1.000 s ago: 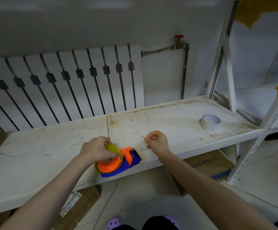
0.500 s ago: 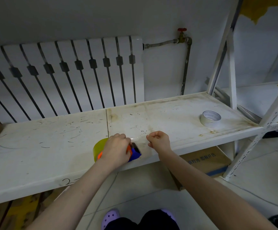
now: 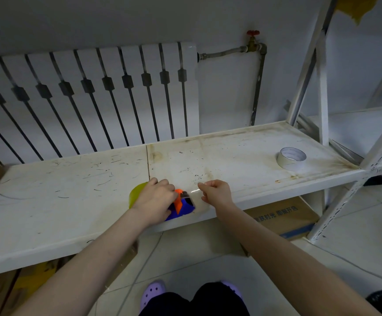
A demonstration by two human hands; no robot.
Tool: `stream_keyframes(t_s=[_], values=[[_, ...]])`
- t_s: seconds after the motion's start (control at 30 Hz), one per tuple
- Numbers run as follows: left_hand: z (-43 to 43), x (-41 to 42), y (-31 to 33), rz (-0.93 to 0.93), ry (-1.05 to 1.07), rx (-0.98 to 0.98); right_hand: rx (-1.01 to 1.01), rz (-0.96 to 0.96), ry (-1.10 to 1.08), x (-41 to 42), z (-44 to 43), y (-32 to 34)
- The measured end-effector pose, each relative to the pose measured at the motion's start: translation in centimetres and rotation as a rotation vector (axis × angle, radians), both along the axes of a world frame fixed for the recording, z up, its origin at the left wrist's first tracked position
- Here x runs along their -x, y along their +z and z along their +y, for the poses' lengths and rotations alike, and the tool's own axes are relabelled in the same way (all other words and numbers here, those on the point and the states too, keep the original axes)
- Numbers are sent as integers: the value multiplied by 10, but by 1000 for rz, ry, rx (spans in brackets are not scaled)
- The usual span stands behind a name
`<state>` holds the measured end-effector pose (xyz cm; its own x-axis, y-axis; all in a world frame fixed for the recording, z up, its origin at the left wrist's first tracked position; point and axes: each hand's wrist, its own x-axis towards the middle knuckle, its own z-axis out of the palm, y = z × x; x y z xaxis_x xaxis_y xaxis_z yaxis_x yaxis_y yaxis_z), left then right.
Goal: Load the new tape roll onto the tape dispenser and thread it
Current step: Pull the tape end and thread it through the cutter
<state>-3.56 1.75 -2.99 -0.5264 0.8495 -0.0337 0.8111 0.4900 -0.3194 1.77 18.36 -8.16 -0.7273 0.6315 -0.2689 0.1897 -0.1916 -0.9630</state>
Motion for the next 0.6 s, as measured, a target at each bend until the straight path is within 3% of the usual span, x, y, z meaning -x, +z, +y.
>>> stream_keyframes(t_s=[0.27, 0.6], values=[[-3, -2, -10, -108, 59, -218, 54, -33, -11, -7, 1, 3], [-2, -2, -9, -186, 77, -297, 87, -128, 56, -7, 4, 11]])
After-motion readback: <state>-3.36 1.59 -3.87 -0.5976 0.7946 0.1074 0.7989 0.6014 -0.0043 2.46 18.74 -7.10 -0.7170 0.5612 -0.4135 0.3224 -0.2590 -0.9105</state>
